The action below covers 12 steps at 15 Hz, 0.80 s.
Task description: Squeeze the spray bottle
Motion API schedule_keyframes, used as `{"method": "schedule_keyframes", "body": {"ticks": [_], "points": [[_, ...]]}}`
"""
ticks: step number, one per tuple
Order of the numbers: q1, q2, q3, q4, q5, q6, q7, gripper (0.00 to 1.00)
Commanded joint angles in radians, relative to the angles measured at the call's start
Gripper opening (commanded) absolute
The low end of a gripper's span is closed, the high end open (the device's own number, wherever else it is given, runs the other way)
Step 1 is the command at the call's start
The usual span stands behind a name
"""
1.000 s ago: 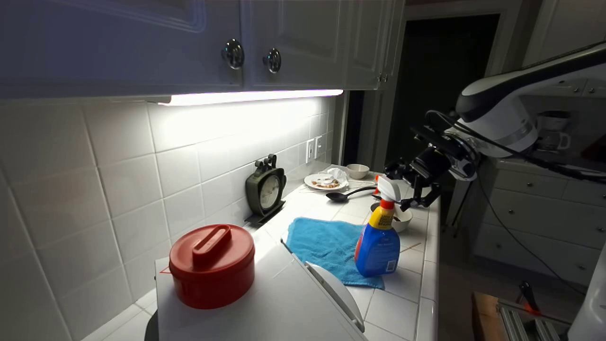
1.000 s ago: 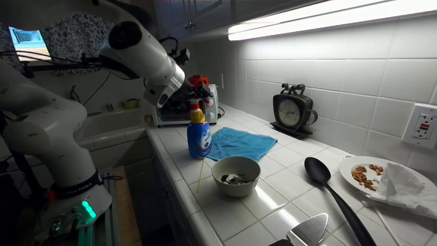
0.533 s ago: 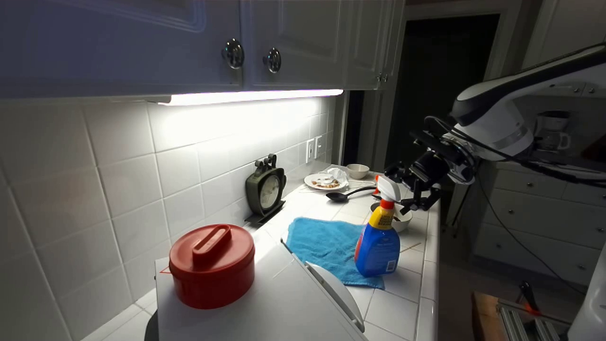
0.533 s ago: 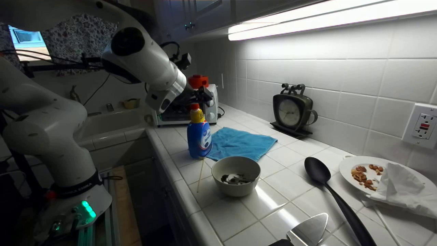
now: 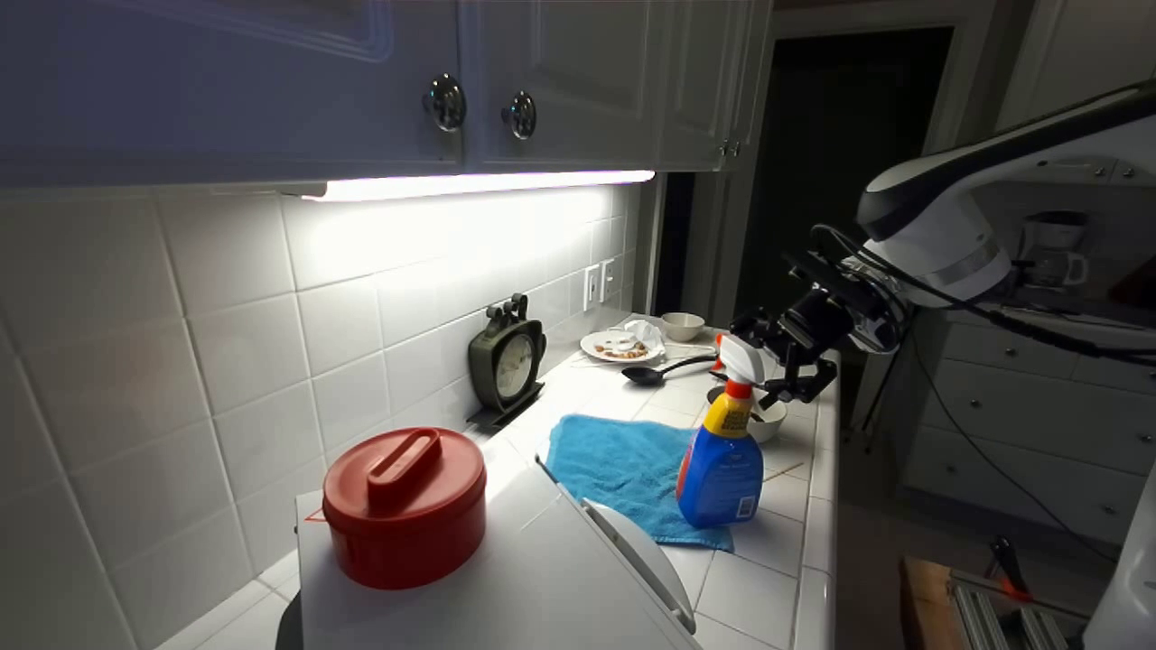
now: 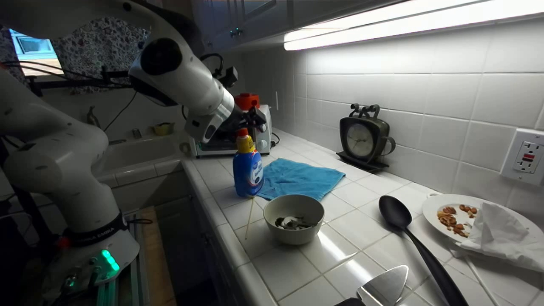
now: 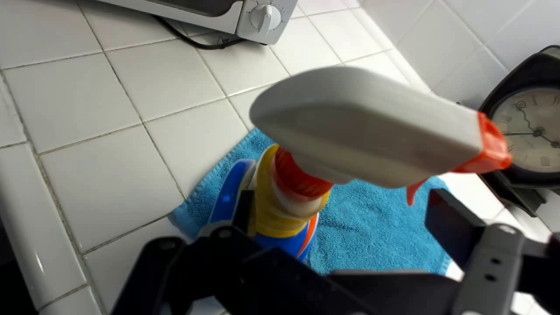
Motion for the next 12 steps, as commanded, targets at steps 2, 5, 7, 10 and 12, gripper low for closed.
{"method": "schedule_keyframes", "body": {"ticks": [2, 5, 7, 10, 12], "points": [[-0.002, -0.002, -0.005, 0.01, 0.055, -0.022, -0.037, 1.0], [-0.003, 0.0, -0.006, 0.011, 0.067, -0.033, -0.042, 1.0], [-0.005, 0.0, -0.007, 0.011, 0.074, -0.043, -0.045, 0.95], [-0.009, 0.005, -0.014, 0.012, 0.077, -0.063, -0.048, 0.68], [-0.014, 0.008, -0.021, 0.017, 0.076, -0.074, -0.048, 0.54]]}}
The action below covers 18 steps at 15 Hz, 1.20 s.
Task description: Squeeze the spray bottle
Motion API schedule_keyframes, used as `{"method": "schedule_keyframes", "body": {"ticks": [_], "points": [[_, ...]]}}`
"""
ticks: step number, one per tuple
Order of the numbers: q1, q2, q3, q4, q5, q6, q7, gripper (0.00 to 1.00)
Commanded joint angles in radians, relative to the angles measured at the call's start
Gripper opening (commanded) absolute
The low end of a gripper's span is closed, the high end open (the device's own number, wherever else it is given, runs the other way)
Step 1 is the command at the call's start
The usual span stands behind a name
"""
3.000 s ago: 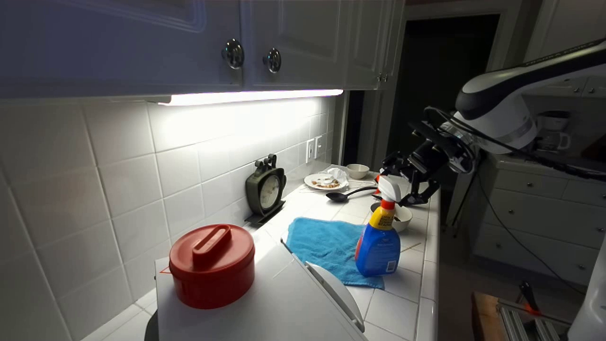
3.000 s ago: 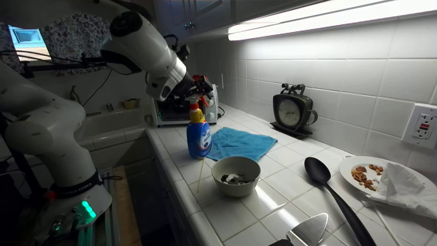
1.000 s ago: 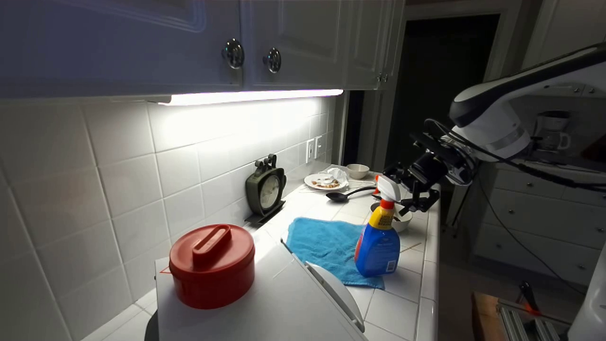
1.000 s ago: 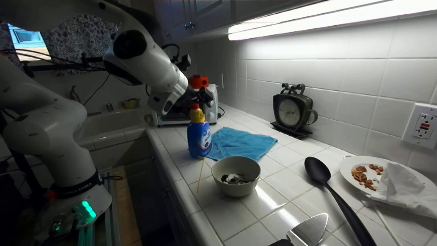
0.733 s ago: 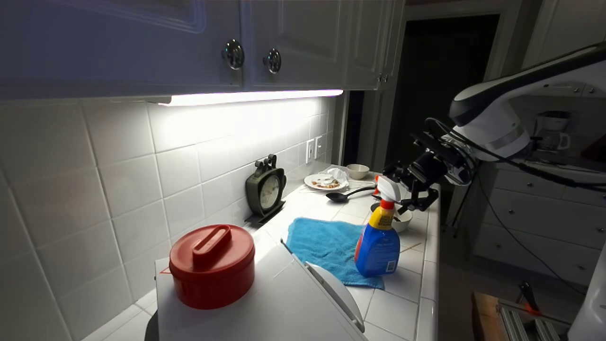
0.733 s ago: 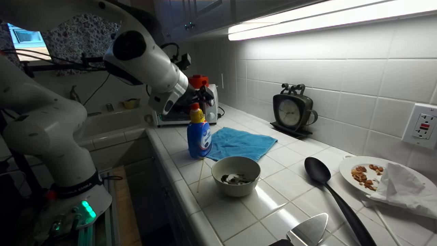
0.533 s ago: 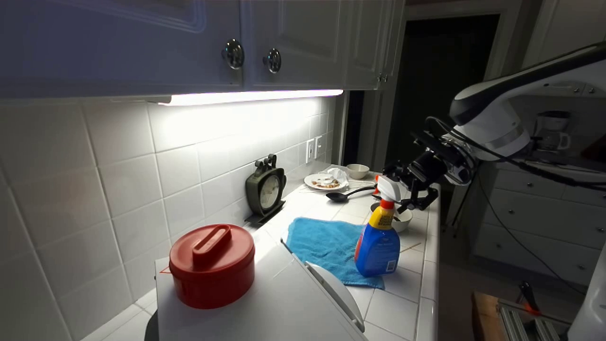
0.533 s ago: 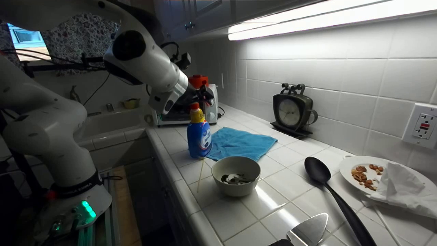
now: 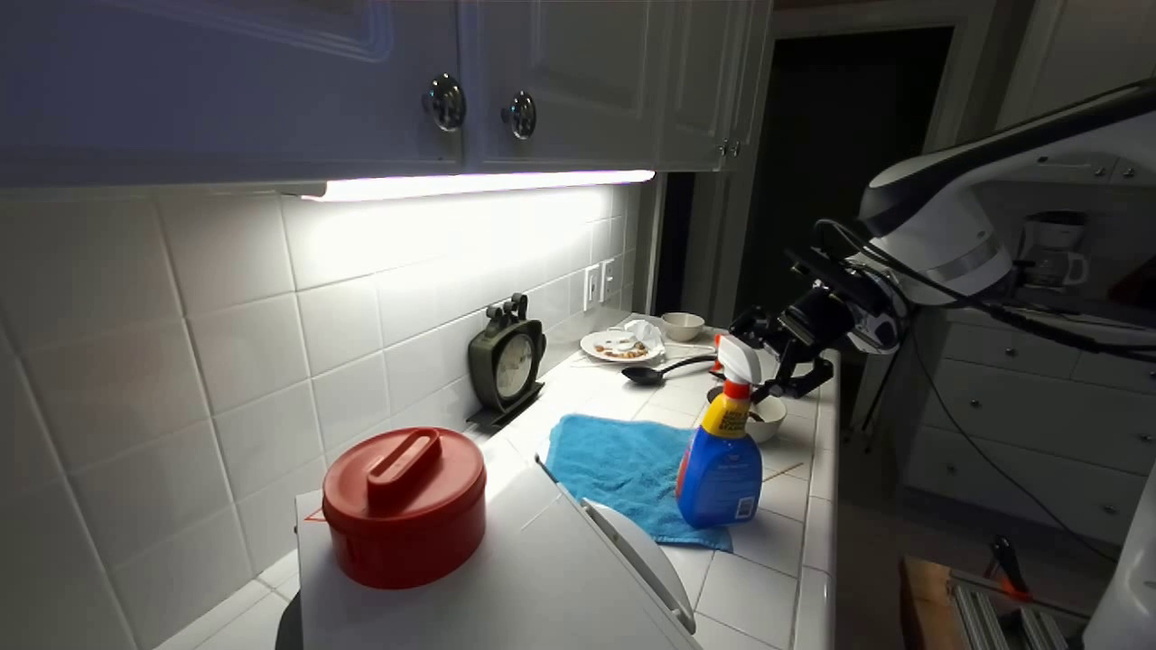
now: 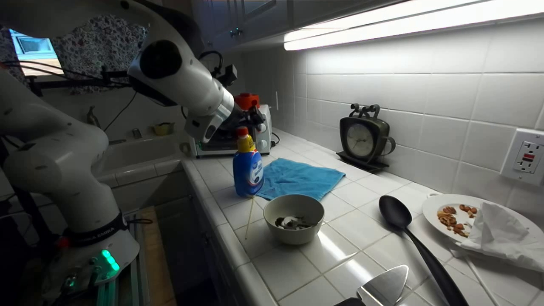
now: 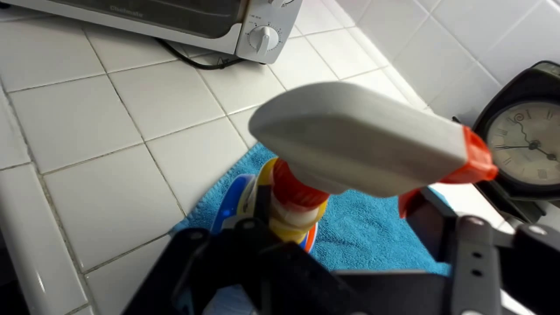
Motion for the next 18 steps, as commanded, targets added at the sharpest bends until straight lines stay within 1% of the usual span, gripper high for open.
{"method": "schedule_keyframes", "body": {"ticks": [1, 2, 3, 4, 5, 6, 7, 8, 9, 10, 11, 12, 13, 14, 15, 16, 17, 18], "points": [[-0.014, 0.011, -0.017, 0.014, 0.035, -0.045, -0.033, 0.5], [-0.017, 0.011, -0.019, 0.014, 0.033, -0.049, -0.033, 0.47], [-0.02, 0.013, -0.022, 0.015, 0.031, -0.055, -0.034, 0.78], [-0.022, 0.014, -0.024, 0.015, 0.03, -0.06, -0.034, 0.78], [-0.025, 0.015, -0.026, 0.016, 0.032, -0.064, -0.036, 0.55], [-0.026, 0.016, -0.029, 0.016, 0.033, -0.067, -0.037, 0.51], [-0.028, 0.017, -0.03, 0.017, 0.032, -0.071, -0.037, 0.5], [-0.03, 0.018, -0.032, 0.019, 0.031, -0.074, -0.037, 0.63], [-0.031, 0.019, -0.034, 0.023, 0.03, -0.078, -0.038, 0.87], [-0.033, 0.021, -0.034, 0.024, 0.03, -0.082, -0.035, 0.88], [-0.035, 0.022, -0.035, 0.025, 0.031, -0.085, -0.035, 0.4], [-0.036, 0.023, -0.035, 0.027, 0.031, -0.089, -0.033, 0.43], [-0.037, 0.025, -0.034, 0.028, 0.031, -0.092, -0.033, 0.42], [-0.038, 0.027, -0.034, 0.031, 0.03, -0.094, -0.033, 0.37], [-0.039, 0.03, -0.034, 0.035, 0.027, -0.095, -0.031, 0.78], [-0.04, 0.031, -0.034, 0.038, 0.026, -0.096, -0.029, 0.74], [-0.04, 0.034, -0.034, 0.039, 0.027, -0.097, -0.029, 0.75], [-0.04, 0.035, -0.034, 0.04, 0.027, -0.098, -0.028, 0.8]]}}
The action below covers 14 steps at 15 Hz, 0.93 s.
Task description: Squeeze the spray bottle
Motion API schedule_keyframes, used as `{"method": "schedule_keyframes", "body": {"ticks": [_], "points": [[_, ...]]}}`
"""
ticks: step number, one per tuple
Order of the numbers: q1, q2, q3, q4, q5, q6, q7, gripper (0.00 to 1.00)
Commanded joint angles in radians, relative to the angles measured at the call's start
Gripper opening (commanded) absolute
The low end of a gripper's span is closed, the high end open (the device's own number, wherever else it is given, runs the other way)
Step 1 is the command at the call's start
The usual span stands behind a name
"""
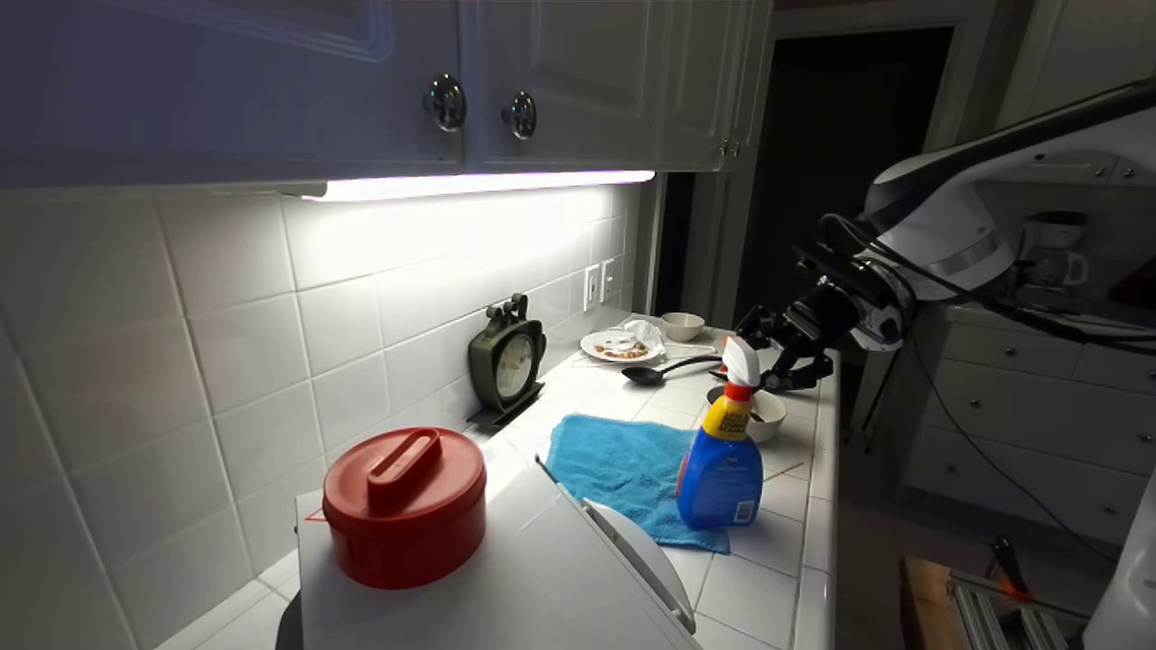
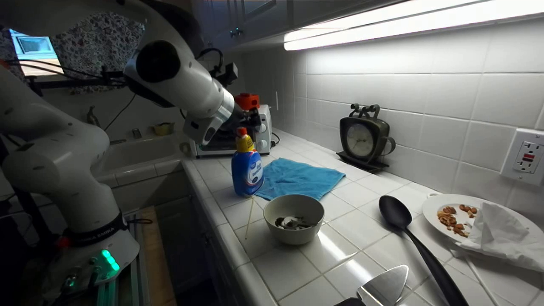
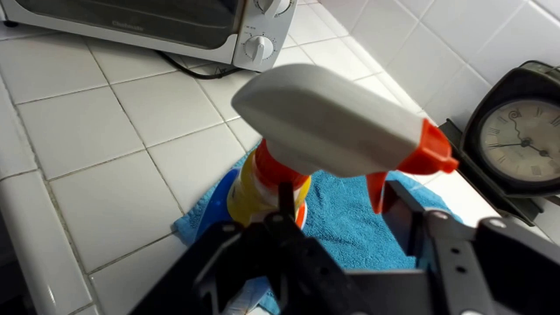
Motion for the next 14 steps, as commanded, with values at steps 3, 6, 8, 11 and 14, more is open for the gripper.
{"method": "schedule_keyframes", "body": {"ticks": [3, 6, 8, 11, 14], "points": [[-0.015, 0.023, 0.003, 0.019, 0.021, -0.032, -0.014, 0.98], [-0.024, 0.022, 0.012, 0.018, 0.002, -0.023, 0.002, 1.0], [-0.033, 0.021, 0.023, 0.02, -0.026, -0.021, 0.014, 1.0], [-0.051, 0.016, 0.045, 0.028, -0.101, -0.024, 0.028, 1.0], [-0.078, -0.004, 0.081, 0.04, -0.246, -0.023, 0.079, 1.0]]}}
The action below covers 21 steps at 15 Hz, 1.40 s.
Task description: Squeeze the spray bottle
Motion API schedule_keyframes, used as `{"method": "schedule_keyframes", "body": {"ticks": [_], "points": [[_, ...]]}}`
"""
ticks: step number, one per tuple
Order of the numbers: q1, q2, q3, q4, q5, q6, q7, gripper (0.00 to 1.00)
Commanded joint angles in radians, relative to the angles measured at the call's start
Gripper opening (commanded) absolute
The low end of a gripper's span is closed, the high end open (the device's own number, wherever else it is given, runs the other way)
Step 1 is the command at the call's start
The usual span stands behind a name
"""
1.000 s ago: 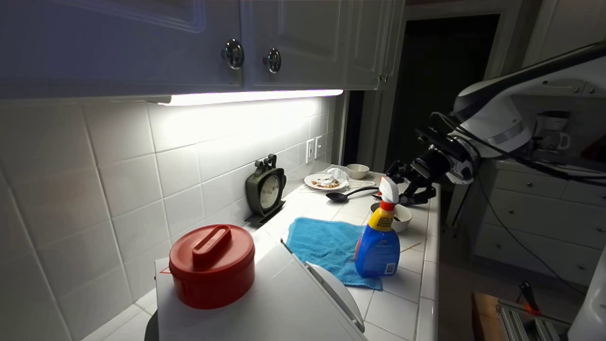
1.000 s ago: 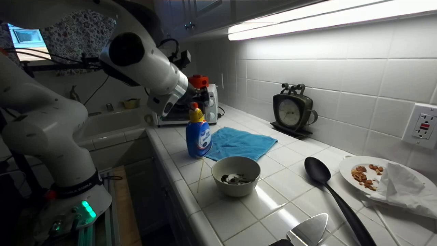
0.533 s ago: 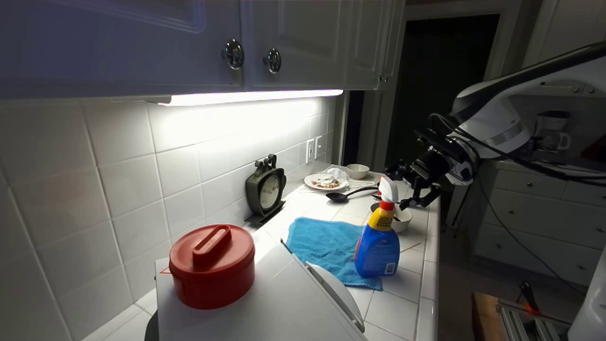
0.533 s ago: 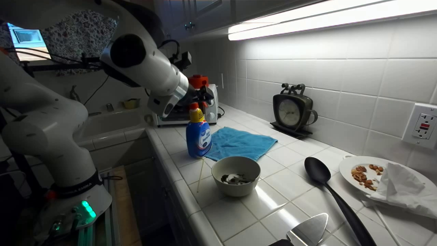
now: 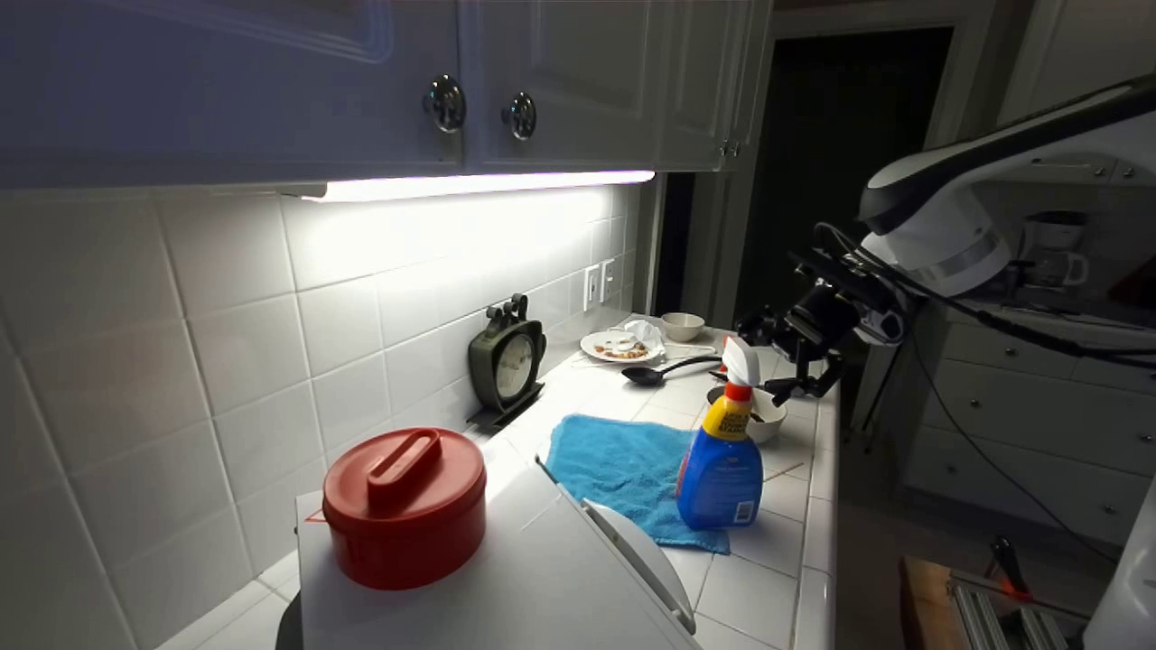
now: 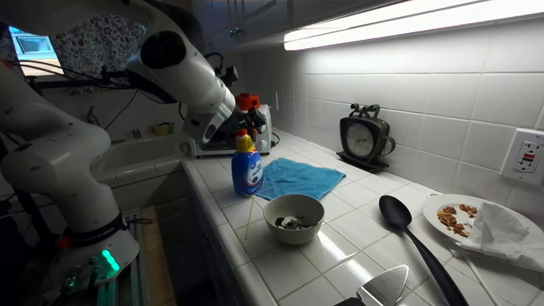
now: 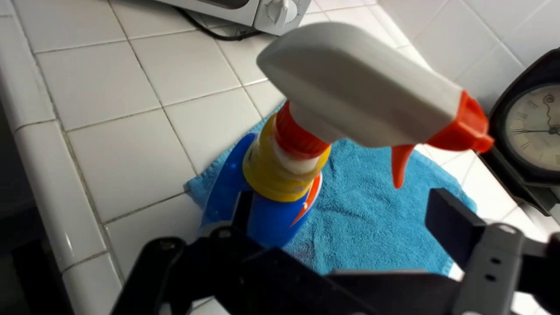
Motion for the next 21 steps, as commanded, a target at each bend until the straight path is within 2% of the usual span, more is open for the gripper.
{"method": "schedule_keyframes", "body": {"ticks": [1, 6, 9, 14, 21], "points": [[-0.048, -0.018, 0.052, 0.032, -0.174, -0.012, 0.087, 1.0], [-0.062, -0.051, 0.074, 0.074, -0.424, -0.038, 0.149, 1.0], [-0.044, -0.066, 0.058, 0.107, -0.527, -0.079, 0.116, 1.0], [-0.014, -0.088, 0.034, 0.167, -0.63, -0.185, -0.044, 1.0], [0.011, -0.065, 0.043, 0.289, -0.741, -0.372, -0.305, 1.0]]}}
